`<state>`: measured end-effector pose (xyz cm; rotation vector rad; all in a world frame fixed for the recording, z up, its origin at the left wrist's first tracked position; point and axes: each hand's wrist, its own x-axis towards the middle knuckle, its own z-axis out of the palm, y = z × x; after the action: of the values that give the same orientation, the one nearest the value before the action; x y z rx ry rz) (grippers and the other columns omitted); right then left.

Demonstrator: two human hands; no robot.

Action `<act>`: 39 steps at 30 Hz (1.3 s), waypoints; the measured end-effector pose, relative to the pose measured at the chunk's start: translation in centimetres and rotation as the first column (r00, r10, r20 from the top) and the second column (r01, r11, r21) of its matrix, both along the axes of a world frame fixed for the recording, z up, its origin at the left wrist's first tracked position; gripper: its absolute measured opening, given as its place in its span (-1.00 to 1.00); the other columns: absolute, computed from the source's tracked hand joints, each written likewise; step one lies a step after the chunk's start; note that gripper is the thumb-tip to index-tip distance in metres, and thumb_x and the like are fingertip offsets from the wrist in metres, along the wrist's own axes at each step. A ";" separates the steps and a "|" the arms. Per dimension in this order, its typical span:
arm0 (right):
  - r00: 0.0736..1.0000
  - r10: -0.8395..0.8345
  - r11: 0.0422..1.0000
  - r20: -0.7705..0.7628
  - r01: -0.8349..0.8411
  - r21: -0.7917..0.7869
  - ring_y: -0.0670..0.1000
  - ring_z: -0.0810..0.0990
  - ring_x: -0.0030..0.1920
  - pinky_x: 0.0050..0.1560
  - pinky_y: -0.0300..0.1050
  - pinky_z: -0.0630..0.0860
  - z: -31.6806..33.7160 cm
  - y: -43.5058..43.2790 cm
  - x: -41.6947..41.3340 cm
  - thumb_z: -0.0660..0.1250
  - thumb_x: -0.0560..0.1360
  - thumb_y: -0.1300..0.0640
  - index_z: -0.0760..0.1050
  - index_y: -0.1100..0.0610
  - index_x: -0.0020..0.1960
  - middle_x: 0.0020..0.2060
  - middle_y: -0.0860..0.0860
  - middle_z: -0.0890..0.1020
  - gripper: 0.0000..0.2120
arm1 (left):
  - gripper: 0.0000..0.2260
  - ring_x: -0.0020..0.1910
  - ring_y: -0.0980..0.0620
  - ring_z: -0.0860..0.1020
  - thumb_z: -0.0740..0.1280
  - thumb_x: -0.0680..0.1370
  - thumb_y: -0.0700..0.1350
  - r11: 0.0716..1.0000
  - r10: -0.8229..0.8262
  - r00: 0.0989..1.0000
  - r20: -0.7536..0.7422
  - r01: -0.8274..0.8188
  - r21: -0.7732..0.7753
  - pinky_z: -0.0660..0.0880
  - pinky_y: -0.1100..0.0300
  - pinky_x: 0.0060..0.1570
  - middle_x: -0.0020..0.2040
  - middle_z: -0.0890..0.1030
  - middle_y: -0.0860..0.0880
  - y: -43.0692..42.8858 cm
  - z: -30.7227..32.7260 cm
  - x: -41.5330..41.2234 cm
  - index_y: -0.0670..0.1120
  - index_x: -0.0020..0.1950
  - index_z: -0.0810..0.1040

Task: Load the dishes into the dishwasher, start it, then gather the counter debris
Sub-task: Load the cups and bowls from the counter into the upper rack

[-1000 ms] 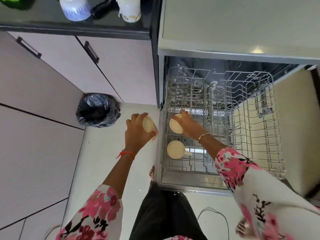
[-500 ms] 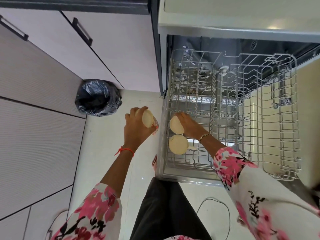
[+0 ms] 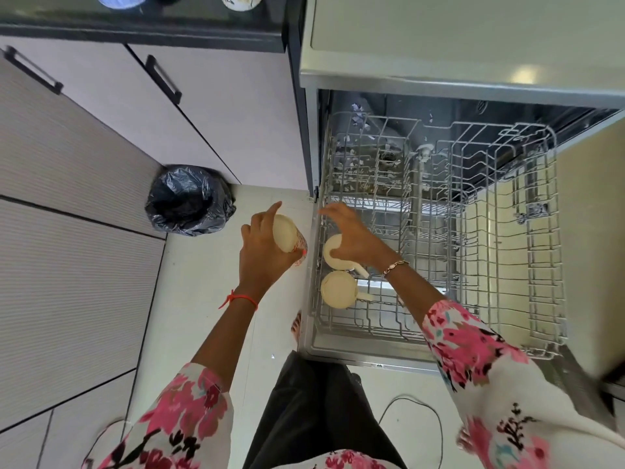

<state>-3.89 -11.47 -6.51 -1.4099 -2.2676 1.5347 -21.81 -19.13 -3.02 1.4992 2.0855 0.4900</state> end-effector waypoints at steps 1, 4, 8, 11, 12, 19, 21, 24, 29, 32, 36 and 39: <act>0.998 0.028 1.000 -0.049 -0.028 -0.005 0.05 0.15 0.42 0.38 -0.11 0.19 1.2 0.0 -0.6 0.46 0.29 0.35 0.20 0.12 0.44 0.40 0.10 0.20 -0.21 | -0.13 0.23 -0.11 0.31 0.56 0.25 -0.01 1.000 -0.002 1.000 0.027 0.001 0.009 0.43 -0.01 -0.02 0.29 0.37 -0.09 0.1 0.5 0.1 0.00 0.46 0.19; 0.985 0.141 0.989 -0.099 -0.145 -0.031 0.00 0.24 0.38 0.38 -0.08 0.20 3.7 -0.2 -2.2 0.53 0.28 0.24 0.17 0.10 0.45 0.39 0.06 0.29 -0.15 | -0.02 0.25 -0.10 0.29 0.58 0.23 0.02 0.999 0.001 0.989 0.150 -0.005 0.031 0.30 0.11 0.09 0.32 0.36 -0.09 0.1 1.9 0.6 -0.04 0.49 0.09; 0.978 0.114 0.991 -0.173 -0.124 -0.051 0.05 0.35 0.32 0.32 -0.06 0.34 4.7 -0.3 -2.5 0.56 0.22 0.26 0.15 0.11 0.45 0.34 0.08 0.38 -0.08 | 0.06 0.24 -0.09 0.31 0.58 0.20 0.04 0.999 -0.001 0.963 0.271 -0.008 0.035 0.26 0.15 0.16 0.31 0.36 -0.11 0.6 3.0 1.0 -0.03 0.51 -0.01; 0.971 0.077 0.996 -0.227 -0.084 -0.022 0.02 0.33 0.34 0.33 -0.09 0.33 4.7 -0.5 -1.8 0.56 0.22 0.30 0.13 0.12 0.47 0.36 0.09 0.36 -0.06 | 0.07 0.25 -0.10 0.31 0.58 0.23 0.02 0.999 -0.042 0.957 0.288 0.033 0.035 0.28 0.08 0.21 0.33 0.33 -0.13 1.2 3.8 1.3 -0.02 0.51 -0.07; 0.967 0.056 0.998 -0.247 -0.063 -0.022 0.02 0.33 0.34 0.33 -0.09 0.34 4.5 -0.5 -1.6 0.55 0.22 0.32 0.13 0.12 0.46 0.36 0.09 0.35 -0.06 | 0.07 0.24 -0.11 0.31 0.57 0.24 0.02 0.997 -0.069 0.956 0.284 0.060 0.041 0.29 0.07 0.21 0.33 0.33 -0.14 1.4 3.9 1.5 -0.02 0.51 -0.09; 0.920 -0.153 0.981 -0.361 0.186 0.057 0.01 0.34 0.26 0.17 -0.51 0.33 2.7 0.0 1.1 0.56 0.11 0.44 0.15 0.25 0.41 0.32 0.17 0.28 -0.03 | -0.05 0.34 -0.05 0.33 0.25 0.35 0.40 0.997 -0.071 0.855 0.513 0.079 0.006 0.31 0.06 0.31 0.43 0.28 -0.13 3.6 2.8 2.9 -0.04 0.52 -0.10; 0.896 -0.281 0.932 -0.343 0.341 0.125 -0.01 0.35 0.24 0.13 -0.58 0.29 1.8 0.7 2.1 0.59 0.09 0.36 0.21 0.21 0.39 0.30 0.14 0.33 -0.04 | -0.04 0.38 0.00 0.28 0.05 0.33 0.50 0.999 0.012 0.864 0.503 0.012 -0.043 0.22 0.12 0.36 0.46 0.26 -0.13 3.5 1.4 3.5 -0.10 0.52 -0.03; 0.848 -0.420 0.853 -0.323 0.491 0.179 -0.03 0.36 0.22 0.11 -0.61 0.26 -0.5 1.6 3.0 0.62 0.10 0.30 0.25 0.18 0.35 0.28 0.13 0.38 -0.09 | -0.38 0.45 0.00 0.18 0.10 0.57 0.12 0.983 0.000 0.889 0.458 0.084 -0.164 0.04 0.36 0.32 0.48 0.19 -0.17 3.2 -1.8 4.2 -0.20 0.50 0.02; 0.868 -0.457 0.836 -0.196 0.494 0.238 0.02 0.33 0.28 0.28 -0.19 0.32 -5.4 1.9 3.0 0.62 0.15 0.21 0.23 0.25 0.38 0.31 0.18 0.36 -0.08 | -0.49 0.43 -0.06 0.22 0.10 0.57 -0.38 0.956 -0.148 0.905 0.399 0.234 -0.176 0.02 0.37 0.35 0.44 0.20 -0.15 2.3 -6.3 4.7 -0.26 0.48 -0.01; 0.874 -0.460 0.842 -0.155 0.485 0.239 0.12 0.35 0.29 0.27 -0.10 0.35 -8.1 2.0 2.4 0.62 0.16 0.21 0.23 0.27 0.39 0.31 0.22 0.35 -0.09 | -0.47 0.39 -0.03 0.25 0.12 0.55 -0.39 0.974 -0.124 0.900 0.418 0.190 -0.120 0.08 0.32 0.39 0.44 0.22 -0.16 2.0 -7.1 5.5 -0.25 0.48 0.00; 0.871 -0.460 0.851 -0.173 0.488 0.193 0.07 0.35 0.27 0.21 -0.14 0.36 -9.8 2.9 1.9 0.59 0.20 0.20 0.22 0.21 0.38 0.31 0.16 0.34 -0.13 | -0.56 0.33 0.13 0.19 0.05 0.62 -0.31 0.991 -0.006 0.863 0.505 0.071 -0.109 0.04 0.70 0.15 0.33 0.12 0.11 1.8 -7.4 6.4 -0.17 0.47 0.00; 0.889 -0.423 0.881 -0.175 0.449 0.152 0.04 0.32 0.27 0.23 -0.08 0.35 -10.6 3.5 2.0 0.59 0.19 0.26 0.22 0.21 0.38 0.30 0.16 0.33 -0.13 | -0.57 0.33 0.13 0.22 0.03 0.63 -0.26 0.990 -0.034 0.864 0.503 0.099 -0.104 0.08 0.51 0.25 0.33 0.14 0.11 1.7 -7.8 6.2 -0.11 0.47 -0.02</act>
<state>-1.84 -7.97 -17.12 -1.5678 -1.7929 1.1980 -15.58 -17.46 -10.82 1.2055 1.6184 0.6307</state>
